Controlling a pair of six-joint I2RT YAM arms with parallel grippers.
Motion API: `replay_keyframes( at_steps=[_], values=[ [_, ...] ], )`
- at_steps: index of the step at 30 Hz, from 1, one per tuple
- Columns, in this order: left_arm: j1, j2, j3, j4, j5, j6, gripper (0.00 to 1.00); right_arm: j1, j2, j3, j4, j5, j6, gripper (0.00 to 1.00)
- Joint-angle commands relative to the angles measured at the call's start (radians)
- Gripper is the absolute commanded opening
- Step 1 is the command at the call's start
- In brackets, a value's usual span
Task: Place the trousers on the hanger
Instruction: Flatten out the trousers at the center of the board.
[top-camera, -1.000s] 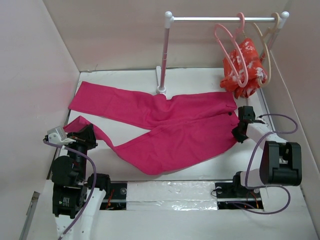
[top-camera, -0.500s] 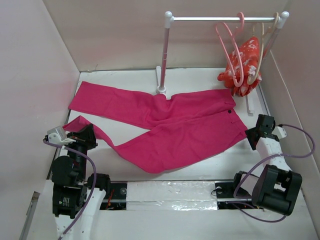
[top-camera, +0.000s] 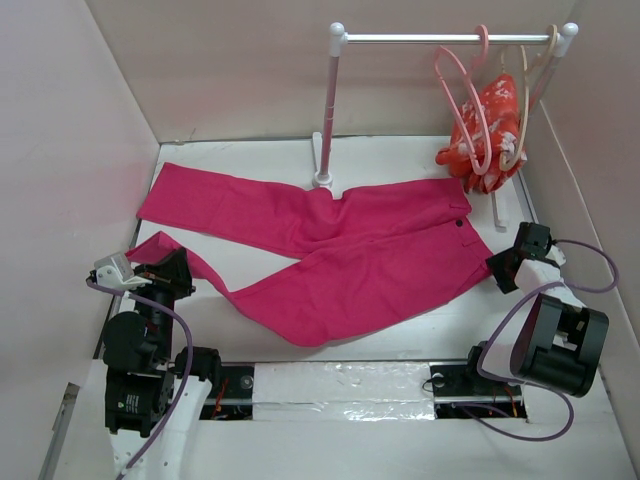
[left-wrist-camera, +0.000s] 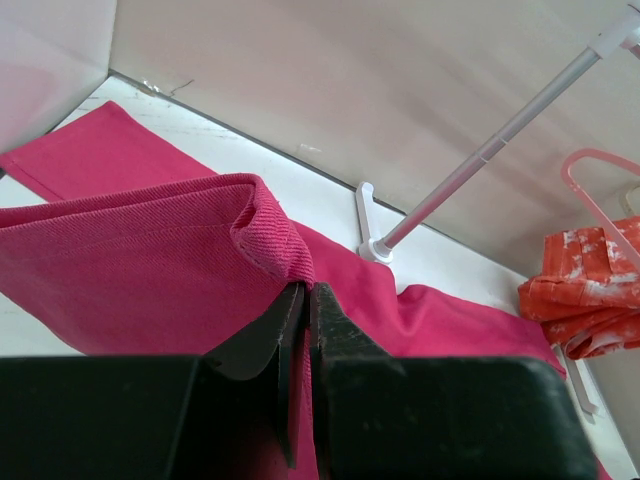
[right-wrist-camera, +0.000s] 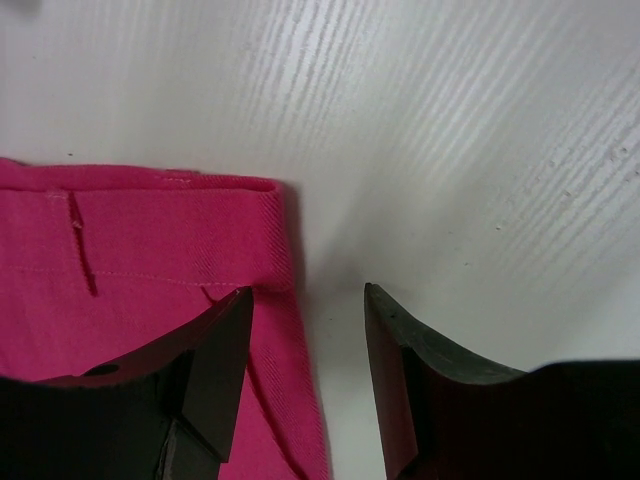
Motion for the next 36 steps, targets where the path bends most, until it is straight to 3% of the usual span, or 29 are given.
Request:
replay_keyframes(
  at_steps=[1, 14, 16, 19, 21, 24, 36],
  values=[
    [-0.006, 0.002, 0.004, 0.046, 0.004, -0.003, 0.00, 0.005, -0.017, 0.025, 0.066, -0.024, -0.043, 0.54],
    [-0.006, 0.000, 0.005, 0.046, -0.001, -0.006, 0.00, 0.039, 0.116, 0.134, 0.008, -0.035, -0.094, 0.52],
    [-0.006, 0.000, 0.004, 0.046, -0.002, -0.006, 0.00, 0.051, 0.133, 0.151, -0.018, -0.027, -0.097, 0.46],
    [-0.006, -0.001, 0.002, 0.048, -0.002, -0.006, 0.00, 0.061, 0.121, 0.143, -0.018, -0.027, -0.085, 0.24],
    [-0.006, -0.003, 0.004, 0.048, -0.002, -0.005, 0.00, 0.061, 0.090, 0.119, -0.018, -0.023, -0.074, 0.18],
    [-0.006, 0.000, 0.004, 0.049, -0.001, -0.003, 0.00, 0.039, 0.054, 0.103, -0.041, -0.012, -0.071, 0.00],
    [-0.006, 0.020, 0.015, 0.057, -0.028, -0.006, 0.00, 0.019, -0.557, 0.259, -0.374, 0.151, -0.066, 0.00]
  ],
)
